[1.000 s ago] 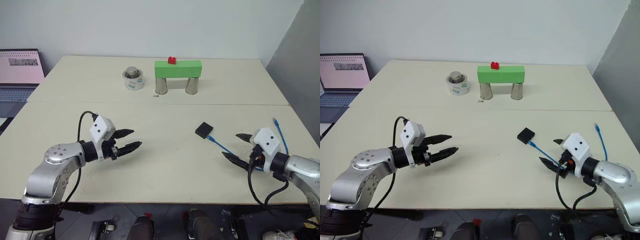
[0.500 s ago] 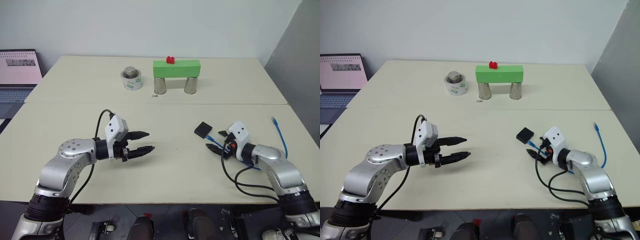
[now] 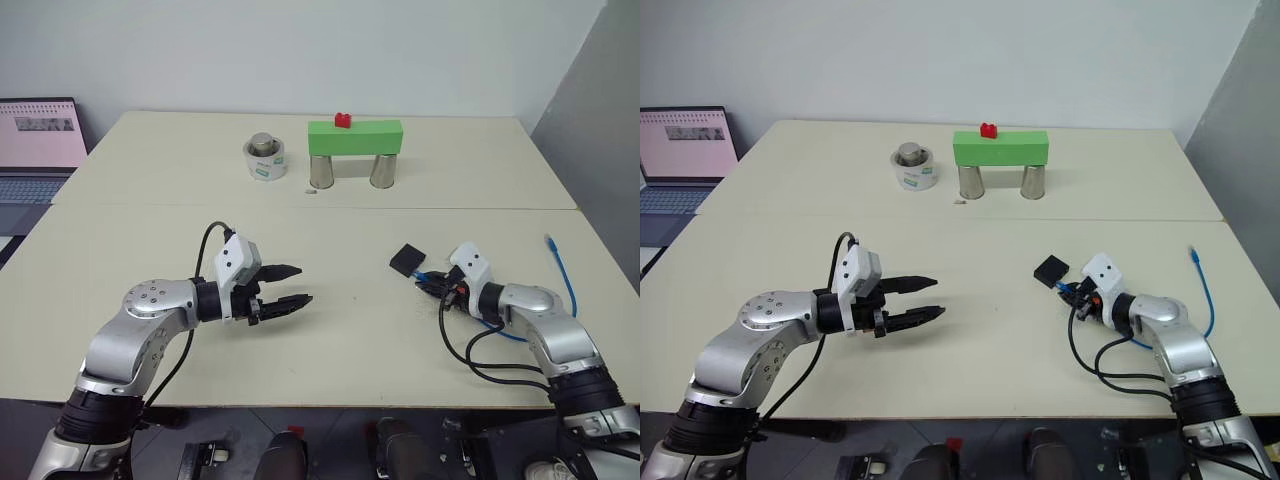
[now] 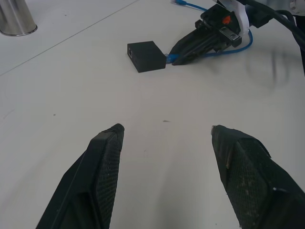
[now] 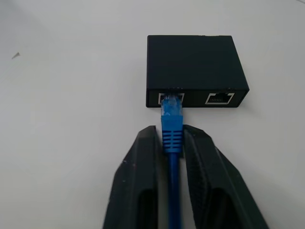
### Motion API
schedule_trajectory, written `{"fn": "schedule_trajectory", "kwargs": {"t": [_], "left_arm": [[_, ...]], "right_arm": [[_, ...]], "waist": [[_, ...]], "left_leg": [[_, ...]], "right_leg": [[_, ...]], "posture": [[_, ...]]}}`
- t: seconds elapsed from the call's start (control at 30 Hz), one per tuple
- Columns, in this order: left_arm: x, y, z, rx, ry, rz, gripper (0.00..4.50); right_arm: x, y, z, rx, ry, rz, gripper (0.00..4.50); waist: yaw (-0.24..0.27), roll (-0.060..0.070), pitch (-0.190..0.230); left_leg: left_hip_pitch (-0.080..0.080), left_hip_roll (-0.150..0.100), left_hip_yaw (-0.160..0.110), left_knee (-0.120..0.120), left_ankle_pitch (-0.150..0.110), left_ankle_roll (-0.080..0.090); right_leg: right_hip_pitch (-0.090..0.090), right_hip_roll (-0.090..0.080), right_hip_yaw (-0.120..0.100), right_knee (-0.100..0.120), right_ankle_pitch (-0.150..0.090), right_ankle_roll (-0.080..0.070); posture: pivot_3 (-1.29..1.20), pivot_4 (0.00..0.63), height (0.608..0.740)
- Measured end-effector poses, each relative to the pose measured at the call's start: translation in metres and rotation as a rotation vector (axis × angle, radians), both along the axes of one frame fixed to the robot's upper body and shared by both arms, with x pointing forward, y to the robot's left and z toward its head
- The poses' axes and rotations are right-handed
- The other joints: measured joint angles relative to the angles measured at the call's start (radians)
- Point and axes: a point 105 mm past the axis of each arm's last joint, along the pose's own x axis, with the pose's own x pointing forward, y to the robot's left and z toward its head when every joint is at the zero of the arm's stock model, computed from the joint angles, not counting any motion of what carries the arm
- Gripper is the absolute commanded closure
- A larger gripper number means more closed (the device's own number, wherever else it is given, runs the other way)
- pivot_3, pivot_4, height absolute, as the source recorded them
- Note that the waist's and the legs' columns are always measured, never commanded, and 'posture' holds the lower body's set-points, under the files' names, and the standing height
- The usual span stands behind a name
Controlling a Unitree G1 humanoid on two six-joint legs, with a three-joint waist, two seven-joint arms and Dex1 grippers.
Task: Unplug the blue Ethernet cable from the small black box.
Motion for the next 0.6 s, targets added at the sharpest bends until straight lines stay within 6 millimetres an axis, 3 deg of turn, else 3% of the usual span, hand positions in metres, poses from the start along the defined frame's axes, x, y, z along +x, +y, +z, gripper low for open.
{"fn": "schedule_trajectory", "kwargs": {"t": [0.17, 0.4, 0.6], "left_arm": [[0.004, -0.001, -0.005, -0.084, 0.066, 0.018, 1.35], [0.011, -0.003, 0.010, -0.296, 0.197, 0.008, 1.35], [0.009, -0.011, 0.011, -0.355, 0.273, -0.049, 1.35]], "right_arm": [[-0.003, 0.008, 0.006, -0.109, -0.094, 0.089, 4.38], [-0.017, 0.047, 0.049, -0.343, -0.527, 0.390, 4.39], [-0.039, 0.081, 0.069, -0.432, -0.825, 0.635, 4.39]], "waist": [[0.000, 0.000, 0.000], [-0.001, 0.000, 0.000], [-0.001, 0.000, 0.000]], "left_leg": [[0.000, 0.000, 0.000, 0.000, 0.000, 0.000], [0.000, 0.000, 0.000, 0.000, 0.000, 0.000], [0.000, 0.000, 0.000, 0.000, 0.000, 0.000]], "right_leg": [[0.000, 0.000, 0.000, 0.000, 0.000, 0.000], [0.000, 0.000, 0.000, 0.000, 0.000, 0.000], [0.000, 0.000, 0.000, 0.000, 0.000, 0.000]], "posture": [[0.00, 0.150, 0.740], [0.00, 0.150, 0.740], [0.00, 0.150, 0.740]]}}
